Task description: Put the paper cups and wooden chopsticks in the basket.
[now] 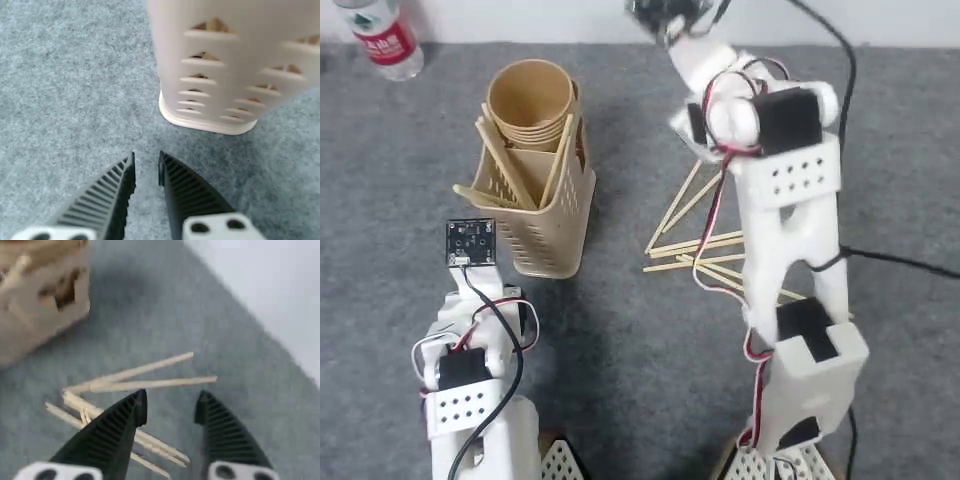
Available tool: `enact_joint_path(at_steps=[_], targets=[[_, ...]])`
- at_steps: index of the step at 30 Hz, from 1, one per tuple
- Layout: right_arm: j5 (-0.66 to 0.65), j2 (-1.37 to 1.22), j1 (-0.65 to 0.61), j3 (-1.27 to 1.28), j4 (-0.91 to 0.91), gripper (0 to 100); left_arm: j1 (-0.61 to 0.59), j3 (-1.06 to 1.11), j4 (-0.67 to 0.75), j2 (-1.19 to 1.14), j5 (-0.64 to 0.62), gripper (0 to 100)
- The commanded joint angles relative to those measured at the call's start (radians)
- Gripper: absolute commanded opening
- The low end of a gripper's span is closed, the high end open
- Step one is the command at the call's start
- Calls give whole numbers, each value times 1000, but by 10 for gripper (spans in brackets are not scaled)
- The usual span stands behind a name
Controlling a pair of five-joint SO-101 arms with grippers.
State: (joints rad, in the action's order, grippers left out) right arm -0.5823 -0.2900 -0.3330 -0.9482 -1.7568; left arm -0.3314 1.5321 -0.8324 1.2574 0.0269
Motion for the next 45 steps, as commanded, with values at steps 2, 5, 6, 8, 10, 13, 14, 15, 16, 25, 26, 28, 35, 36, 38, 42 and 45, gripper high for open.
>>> enact_joint_path(at_steps=[2, 5, 6, 8, 10, 13, 14, 15, 16, 25, 26, 28, 35, 36, 38, 42, 45], targets=[[-210, 85, 59, 302, -36, 209, -3, -5, 23, 11, 12, 70], [-301, 133, 53, 457, -30, 209, -3, -5, 23, 11, 12, 70], [-324, 148, 51, 493, -28, 209, -3, -5, 23, 11, 12, 70], [-365, 171, 50, 568, -1, 209, -3, -5, 23, 11, 12, 70], [-397, 188, 54, 641, 35, 210, -3, -5, 23, 11, 12, 70], [-485, 196, 56, 763, 73, 210, -3, -5, 23, 11, 12, 70], [-522, 196, 56, 802, 82, 210, -3, -5, 23, 11, 12, 70], [-559, 196, 58, 842, 93, 209, -3, -5, 23, 11, 12, 70], [-597, 196, 58, 879, 107, 209, -3, -5, 23, 11, 12, 70], [-700, 191, 61, 1079, 395, 209, -2, -5, 25, 11, 12, 70], [-701, 186, 61, 1080, 417, 209, -2, -5, 25, 11, 12, 70], [-701, 186, 62, 1085, 466, 208, -2, -4, 37, 11, 12, 70], [-701, 185, 111, 1191, 690, 208, -2, -4, 35, 11, 12, 70], [-703, 185, 113, 1209, 713, 208, -2, -4, 35, 11, 12, 70], [-703, 182, 114, 1250, 756, 208, -2, -4, 35, 11, 12, 70], [-703, 117, 114, 1270, 817, 208, -2, -4, 35, 11, 12, 70], [-703, 25, 119, 1255, 877, 208, -2, -4, 35, 11, 12, 70]])
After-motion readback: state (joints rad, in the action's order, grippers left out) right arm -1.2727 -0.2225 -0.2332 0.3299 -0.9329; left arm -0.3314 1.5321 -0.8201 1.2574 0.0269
